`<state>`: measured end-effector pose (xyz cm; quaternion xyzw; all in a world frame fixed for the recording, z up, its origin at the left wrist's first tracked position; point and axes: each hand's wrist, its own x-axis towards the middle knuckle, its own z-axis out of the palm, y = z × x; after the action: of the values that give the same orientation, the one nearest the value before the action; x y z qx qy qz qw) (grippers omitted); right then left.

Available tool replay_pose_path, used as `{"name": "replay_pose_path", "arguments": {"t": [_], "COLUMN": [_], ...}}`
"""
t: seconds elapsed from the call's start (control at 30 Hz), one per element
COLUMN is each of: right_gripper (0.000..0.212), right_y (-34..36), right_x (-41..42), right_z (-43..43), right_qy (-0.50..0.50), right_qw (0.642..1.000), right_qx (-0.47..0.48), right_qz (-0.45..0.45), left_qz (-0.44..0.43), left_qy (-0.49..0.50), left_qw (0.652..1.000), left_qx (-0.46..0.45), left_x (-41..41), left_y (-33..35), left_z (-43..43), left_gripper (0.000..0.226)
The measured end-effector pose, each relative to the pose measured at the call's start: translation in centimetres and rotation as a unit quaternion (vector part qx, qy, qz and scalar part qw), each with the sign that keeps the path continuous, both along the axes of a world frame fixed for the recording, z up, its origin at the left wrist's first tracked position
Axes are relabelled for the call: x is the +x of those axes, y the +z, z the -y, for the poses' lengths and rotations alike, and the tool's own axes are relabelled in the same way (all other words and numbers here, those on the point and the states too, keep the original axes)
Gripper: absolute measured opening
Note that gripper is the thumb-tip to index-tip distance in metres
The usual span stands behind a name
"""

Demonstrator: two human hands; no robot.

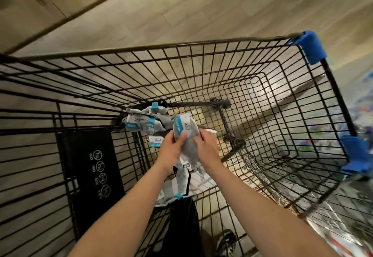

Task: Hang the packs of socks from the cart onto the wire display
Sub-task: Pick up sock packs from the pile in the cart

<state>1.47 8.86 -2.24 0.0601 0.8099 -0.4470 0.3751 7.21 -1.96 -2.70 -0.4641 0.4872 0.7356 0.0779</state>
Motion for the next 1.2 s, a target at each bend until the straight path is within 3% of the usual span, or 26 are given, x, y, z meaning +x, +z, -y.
{"name": "replay_pose_path", "arguments": {"t": [0.17, 0.4, 0.6, 0.73, 0.87, 1.03, 1.13, 1.2], "right_gripper": [0.026, 0.029, 0.029, 0.019, 0.025, 0.059, 0.056, 0.047], "right_y": [0.4, 0.8, -0.9, -3.0, -5.8, -9.8, -15.9, -16.1], "right_x": [0.1, 1.4, 0.7, -1.4, -3.9, -3.9, -3.3, -3.1], "right_z": [-0.9, -0.5, -0.4, -0.8, -2.2, -2.0, -3.3, -3.5], "right_qy": [-0.077, 0.026, 0.046, -0.011, -0.107, -0.014, -0.002, -0.001], "right_qw": [0.996, 0.993, 0.995, 0.998, 0.992, 0.99, 0.992, 0.995], "right_qx": [0.035, -0.044, -0.02, 0.007, 0.054, 0.068, 0.065, 0.059], "right_qz": [-0.038, 0.105, 0.086, 0.056, 0.046, 0.121, 0.104, 0.085], "left_qz": [0.019, 0.049, 0.02, 0.022, 0.041, 0.043, 0.033, 0.034], "left_qy": [0.051, 0.007, -0.025, -0.042, -0.042, -0.051, -0.072, -0.089], "left_qw": [0.996, 0.992, 0.996, 0.994, 0.993, 0.992, 0.99, 0.987], "left_qx": [-0.064, -0.114, -0.089, -0.097, -0.103, -0.111, -0.121, -0.13], "left_x": [1.5, 2.8, 2.3, 1.1, -0.1, -1.2, -1.5, -1.6], "left_y": [-0.1, 0.2, -0.8, -2.6, -4.3, -7.7, -8.8, -9.2], "left_z": [0.9, 0.8, 0.3, 0.6, 0.8, 0.2, -0.4, -0.7], "left_gripper": [0.031, 0.028, 0.028, 0.022, 0.027, 0.024, 0.03, 0.036]}}
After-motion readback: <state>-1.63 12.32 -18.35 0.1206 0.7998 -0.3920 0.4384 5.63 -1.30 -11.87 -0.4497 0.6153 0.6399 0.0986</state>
